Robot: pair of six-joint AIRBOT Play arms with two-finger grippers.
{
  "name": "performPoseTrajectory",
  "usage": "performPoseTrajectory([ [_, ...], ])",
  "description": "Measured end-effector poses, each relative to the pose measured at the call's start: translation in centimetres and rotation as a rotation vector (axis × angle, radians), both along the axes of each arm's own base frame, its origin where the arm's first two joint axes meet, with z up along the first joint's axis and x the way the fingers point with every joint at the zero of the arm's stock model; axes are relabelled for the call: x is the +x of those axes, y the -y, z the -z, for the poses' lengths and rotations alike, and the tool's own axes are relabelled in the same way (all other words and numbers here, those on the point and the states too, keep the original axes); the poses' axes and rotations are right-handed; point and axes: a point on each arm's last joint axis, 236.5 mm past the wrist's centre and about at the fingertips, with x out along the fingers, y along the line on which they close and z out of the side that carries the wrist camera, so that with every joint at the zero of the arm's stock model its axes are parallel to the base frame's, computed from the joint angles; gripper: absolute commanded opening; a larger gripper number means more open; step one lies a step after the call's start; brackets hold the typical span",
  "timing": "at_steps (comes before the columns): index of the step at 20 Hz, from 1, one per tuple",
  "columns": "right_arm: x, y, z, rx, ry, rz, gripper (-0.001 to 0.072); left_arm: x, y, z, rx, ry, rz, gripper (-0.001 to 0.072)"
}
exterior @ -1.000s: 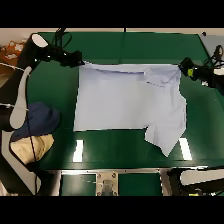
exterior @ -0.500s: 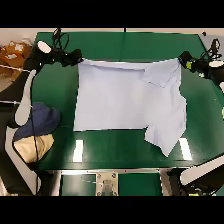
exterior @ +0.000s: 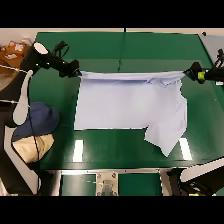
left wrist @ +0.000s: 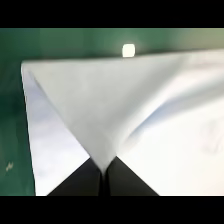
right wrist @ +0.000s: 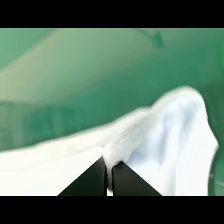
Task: Fold the shirts.
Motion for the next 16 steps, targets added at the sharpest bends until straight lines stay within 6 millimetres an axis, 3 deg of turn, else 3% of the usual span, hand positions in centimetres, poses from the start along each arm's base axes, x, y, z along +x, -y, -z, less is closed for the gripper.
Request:
performPoseTrajectory([
  [6, -6.2, -0.6, 4.3, -0.036, -0.192, -0.070, 0.0016, -4.4, 0.1, 4.4, 0.030, -0.178, 0.042, 0.0019],
  [11, -8.4, -0.3, 6.4, -0.068, -0.270, -0.071, 0.0020, -5.8, 0.1, 6.3, 0.031, -0.234, 0.036, 0.0021],
  [12, -8.5, -0.2, 6.6, -0.071, -0.275, -0.069, 0.0118, -5.8, 0.2, 6.4, 0.025, -0.234, 0.031, 0.0090],
  [13, -8.6, -0.1, 6.7, -0.076, -0.277, -0.068, 0.0269, -5.6, 0.4, 6.4, 0.017, -0.231, 0.026, 0.0412],
  [14, -8.6, -0.1, 6.7, -0.080, -0.279, -0.069, 0.0304, -5.6, 0.6, 6.3, 0.005, -0.231, 0.022, 0.0553],
  [16, -8.7, 0.0, 6.1, -0.080, -0.283, -0.077, 0.0304, -6.0, 0.9, 6.0, -0.013, -0.249, 0.032, 0.0549],
])
